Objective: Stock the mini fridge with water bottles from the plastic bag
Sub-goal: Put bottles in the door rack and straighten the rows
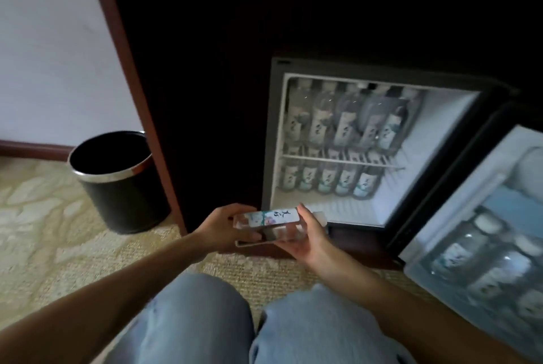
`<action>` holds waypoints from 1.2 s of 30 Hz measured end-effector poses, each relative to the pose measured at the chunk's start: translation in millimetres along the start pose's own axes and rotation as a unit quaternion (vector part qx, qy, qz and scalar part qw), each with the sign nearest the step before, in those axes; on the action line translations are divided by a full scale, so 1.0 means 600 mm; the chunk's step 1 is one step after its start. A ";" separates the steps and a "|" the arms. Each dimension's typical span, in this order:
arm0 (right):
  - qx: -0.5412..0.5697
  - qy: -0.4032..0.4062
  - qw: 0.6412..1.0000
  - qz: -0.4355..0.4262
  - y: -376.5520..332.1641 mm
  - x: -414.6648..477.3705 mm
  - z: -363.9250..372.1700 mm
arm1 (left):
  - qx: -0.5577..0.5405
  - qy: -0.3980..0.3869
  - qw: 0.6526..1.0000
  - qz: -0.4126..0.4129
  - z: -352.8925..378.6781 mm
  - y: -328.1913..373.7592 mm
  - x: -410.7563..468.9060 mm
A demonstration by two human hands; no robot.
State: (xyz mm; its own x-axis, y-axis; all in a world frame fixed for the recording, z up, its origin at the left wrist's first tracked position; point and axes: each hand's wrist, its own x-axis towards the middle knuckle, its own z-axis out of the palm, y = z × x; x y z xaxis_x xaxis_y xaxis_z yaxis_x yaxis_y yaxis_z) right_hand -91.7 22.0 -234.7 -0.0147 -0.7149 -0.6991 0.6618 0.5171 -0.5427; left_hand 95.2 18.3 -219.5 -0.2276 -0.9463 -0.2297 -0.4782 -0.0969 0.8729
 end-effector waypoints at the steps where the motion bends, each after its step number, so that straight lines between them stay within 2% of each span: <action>1: 0.016 0.002 1.000 -0.010 -0.020 -0.012 -0.009 | -0.011 0.018 1.000 0.004 0.015 0.019 0.008; 6: 0.033 0.023 0.997 -0.073 -0.109 -0.028 -0.061 | -0.059 0.047 0.997 -0.012 0.095 0.087 0.061; 9: 0.051 0.029 0.994 -0.095 -0.147 -0.011 -0.088 | -0.141 0.040 0.987 -0.059 0.133 0.102 0.104; 11: 0.055 0.023 0.993 -0.098 -0.169 -0.001 -0.099 | -0.229 0.031 0.968 -0.097 0.147 0.110 0.128; 13: 0.059 0.015 0.993 -0.101 -0.187 0.010 -0.109 | -0.272 0.023 0.955 -0.115 0.157 0.121 0.145; 19: -0.055 0.015 0.983 -0.176 -0.236 0.025 -0.115 | -0.185 -0.030 0.976 -0.109 0.169 0.137 0.166; 24: -0.109 0.010 0.965 -0.239 -0.277 0.021 -0.115 | -0.220 -0.039 0.966 -0.128 0.195 0.160 0.179; 27: -0.165 0.011 0.941 -0.294 -0.295 0.009 -0.111 | -0.188 -0.048 0.975 -0.111 0.216 0.172 0.184; 32: -0.209 0.015 0.898 -0.386 -0.318 0.001 -0.098 | -0.277 -0.038 0.952 -0.127 0.245 0.207 0.200; 36: -0.234 0.038 0.864 -0.444 -0.338 0.006 -0.098 | -0.271 -0.059 0.955 -0.108 0.262 0.231 0.208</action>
State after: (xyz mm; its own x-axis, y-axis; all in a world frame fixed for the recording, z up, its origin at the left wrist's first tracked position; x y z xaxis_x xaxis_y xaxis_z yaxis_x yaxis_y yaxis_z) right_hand -269.9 -58.1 -154.5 -0.4220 -0.9038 0.0708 -0.0104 -0.0733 -0.9973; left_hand -132.7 -65.0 -195.0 -0.2834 -0.8479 -0.4480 -0.0224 -0.4612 0.8870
